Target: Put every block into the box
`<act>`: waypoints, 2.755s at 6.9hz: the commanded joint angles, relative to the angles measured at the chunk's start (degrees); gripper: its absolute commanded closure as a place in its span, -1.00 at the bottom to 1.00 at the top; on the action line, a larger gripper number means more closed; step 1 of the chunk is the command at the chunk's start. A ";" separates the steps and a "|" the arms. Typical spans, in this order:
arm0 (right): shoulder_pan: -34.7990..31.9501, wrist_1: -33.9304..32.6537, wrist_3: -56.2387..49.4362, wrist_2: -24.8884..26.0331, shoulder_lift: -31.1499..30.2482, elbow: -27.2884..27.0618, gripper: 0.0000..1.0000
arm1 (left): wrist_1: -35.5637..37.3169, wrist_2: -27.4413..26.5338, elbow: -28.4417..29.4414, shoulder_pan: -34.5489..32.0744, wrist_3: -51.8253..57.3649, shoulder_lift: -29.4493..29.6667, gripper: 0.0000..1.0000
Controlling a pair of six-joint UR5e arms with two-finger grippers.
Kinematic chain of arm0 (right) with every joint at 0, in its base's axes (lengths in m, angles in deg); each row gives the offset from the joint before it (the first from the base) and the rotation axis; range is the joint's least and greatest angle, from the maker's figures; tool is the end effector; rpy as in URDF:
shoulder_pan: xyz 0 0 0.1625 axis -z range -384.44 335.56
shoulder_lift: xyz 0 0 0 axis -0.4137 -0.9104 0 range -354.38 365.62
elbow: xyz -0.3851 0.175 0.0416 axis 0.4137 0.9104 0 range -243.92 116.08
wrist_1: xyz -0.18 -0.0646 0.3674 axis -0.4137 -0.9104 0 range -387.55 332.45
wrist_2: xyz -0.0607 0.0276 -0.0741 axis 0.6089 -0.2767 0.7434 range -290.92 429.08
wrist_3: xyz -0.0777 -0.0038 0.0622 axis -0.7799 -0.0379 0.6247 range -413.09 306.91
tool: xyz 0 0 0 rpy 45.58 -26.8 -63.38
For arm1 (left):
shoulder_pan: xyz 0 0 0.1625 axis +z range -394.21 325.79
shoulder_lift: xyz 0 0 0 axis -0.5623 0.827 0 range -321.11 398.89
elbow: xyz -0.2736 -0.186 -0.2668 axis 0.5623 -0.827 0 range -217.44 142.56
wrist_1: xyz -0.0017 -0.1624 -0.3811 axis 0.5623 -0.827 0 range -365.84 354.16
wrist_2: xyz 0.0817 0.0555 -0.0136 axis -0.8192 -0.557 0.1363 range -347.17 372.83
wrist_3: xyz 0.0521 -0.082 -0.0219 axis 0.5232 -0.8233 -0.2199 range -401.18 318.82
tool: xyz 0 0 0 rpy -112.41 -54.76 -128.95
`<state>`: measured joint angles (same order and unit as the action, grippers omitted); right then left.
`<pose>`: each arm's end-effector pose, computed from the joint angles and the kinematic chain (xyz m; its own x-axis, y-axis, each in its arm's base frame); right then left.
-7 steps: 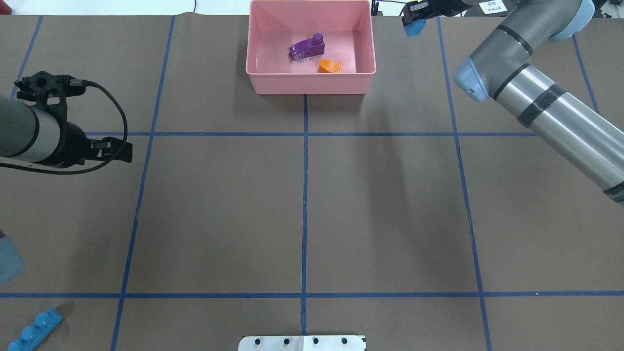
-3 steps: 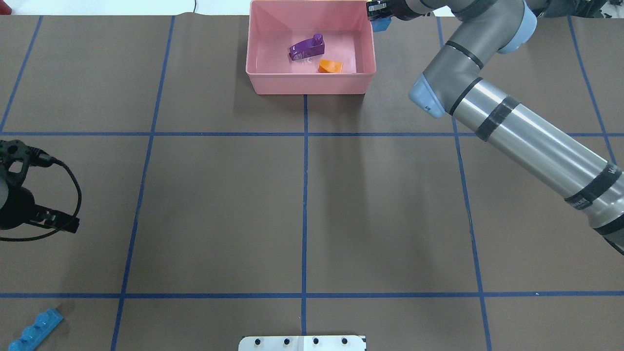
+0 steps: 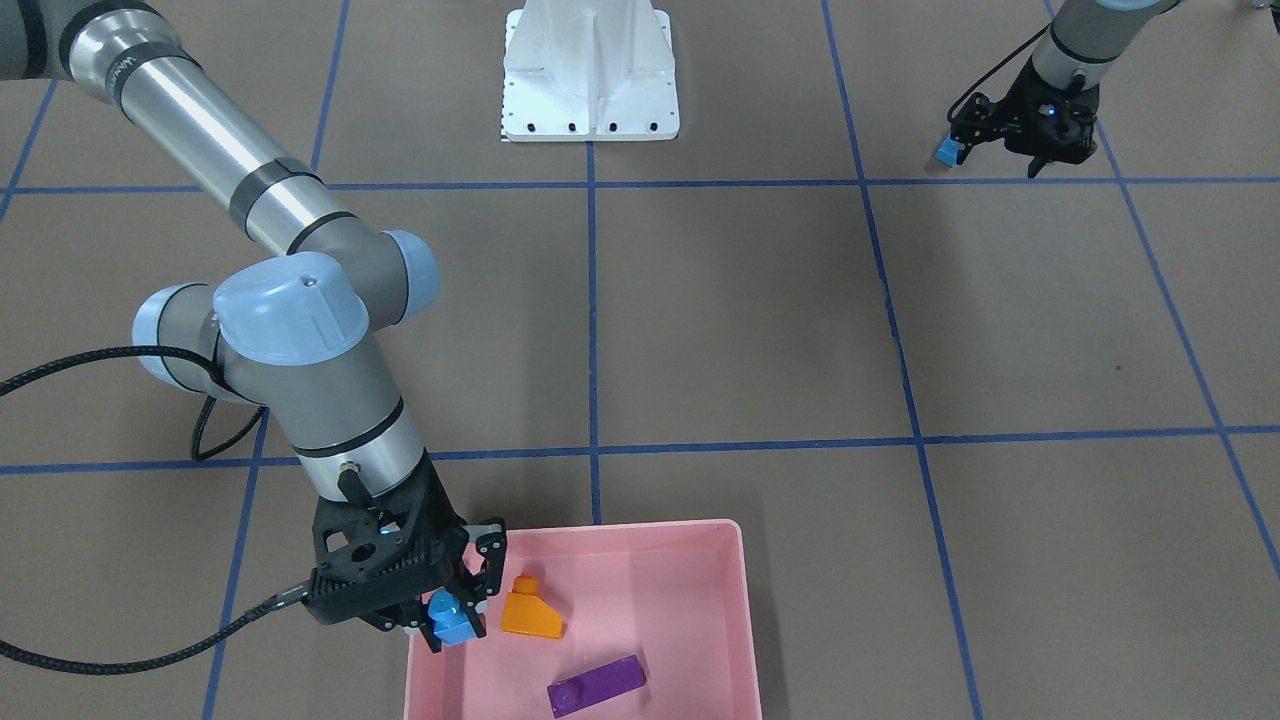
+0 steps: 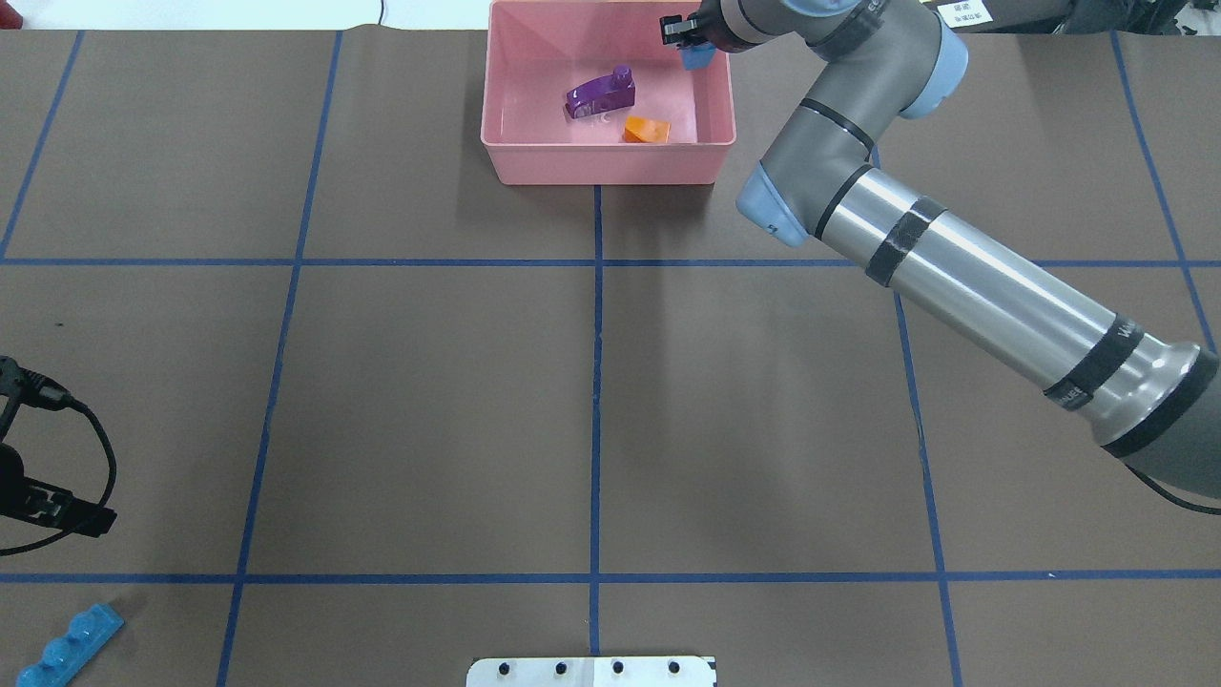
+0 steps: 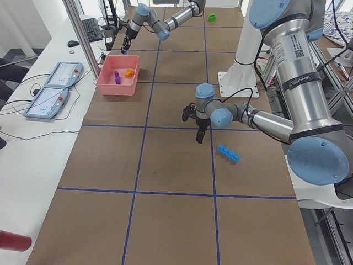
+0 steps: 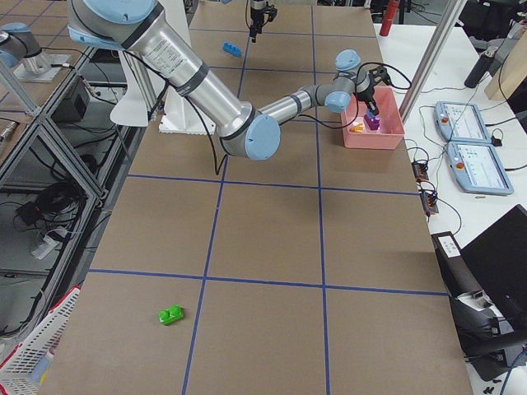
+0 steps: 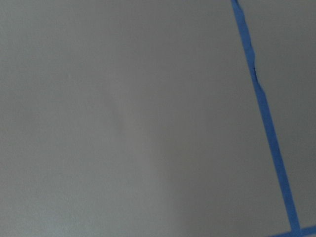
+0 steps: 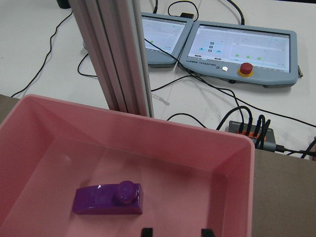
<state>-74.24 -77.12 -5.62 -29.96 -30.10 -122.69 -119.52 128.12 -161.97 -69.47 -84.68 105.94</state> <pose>-0.4513 -0.7164 0.2117 0.6609 -0.2523 0.7068 -0.2943 0.7792 0.5533 0.2349 -0.2773 0.4911 0.6914 0.3144 -0.6504 -0.2631 0.9481 0.1786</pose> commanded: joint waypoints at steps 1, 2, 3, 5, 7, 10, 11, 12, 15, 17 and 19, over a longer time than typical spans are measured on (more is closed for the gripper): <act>1.63 0.09 0.09 2.61 3.36 3.91 0.99 | -5.39 -0.07 0.08 3.34 0.08 -4.89 -1.00; 1.72 0.09 0.09 2.71 4.85 5.75 0.43 | -6.28 -0.07 0.08 4.66 0.08 -5.96 -1.00; 1.64 0.09 0.09 2.71 5.48 6.30 -0.92 | -6.38 -0.07 0.16 7.63 0.08 -6.05 -1.00; 0.41 0.00 2.54 2.36 6.36 6.30 -0.97 | -6.38 -0.33 0.60 13.78 0.00 -7.01 -1.00; -0.56 -0.09 3.07 0.52 6.72 5.43 -0.98 | -6.29 -0.60 2.52 17.05 -0.18 -6.93 -1.00; -1.61 -18.14 2.90 -2.56 6.45 -6.67 -0.98 | -6.38 -0.51 4.21 18.73 -0.09 -6.76 -0.99; -2.84 -19.76 2.81 -6.57 6.02 -8.62 -0.98 | -6.38 -0.51 4.64 19.00 -0.09 -6.58 -0.99; -4.76 -22.13 2.72 -11.05 4.27 -11.86 -0.98 | -6.38 -0.51 5.78 19.17 -0.09 -6.06 -0.99; -7.59 -23.29 2.46 -15.65 -0.40 -18.13 -0.98 | -6.47 -0.34 6.93 19.70 -0.09 -4.91 -0.04; -9.87 -23.73 2.02 -18.63 -3.37 -21.01 -0.98 | -6.38 -0.42 6.93 20.05 -0.35 -4.91 1.00; -13.55 -23.82 -0.79 -23.37 -5.14 -21.47 -0.98 | -6.56 -0.34 4.67 19.88 -0.97 -5.70 1.00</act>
<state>-85.72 -100.89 -5.23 -50.73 -34.14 -143.76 -125.99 127.72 -155.72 -49.48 -85.32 100.84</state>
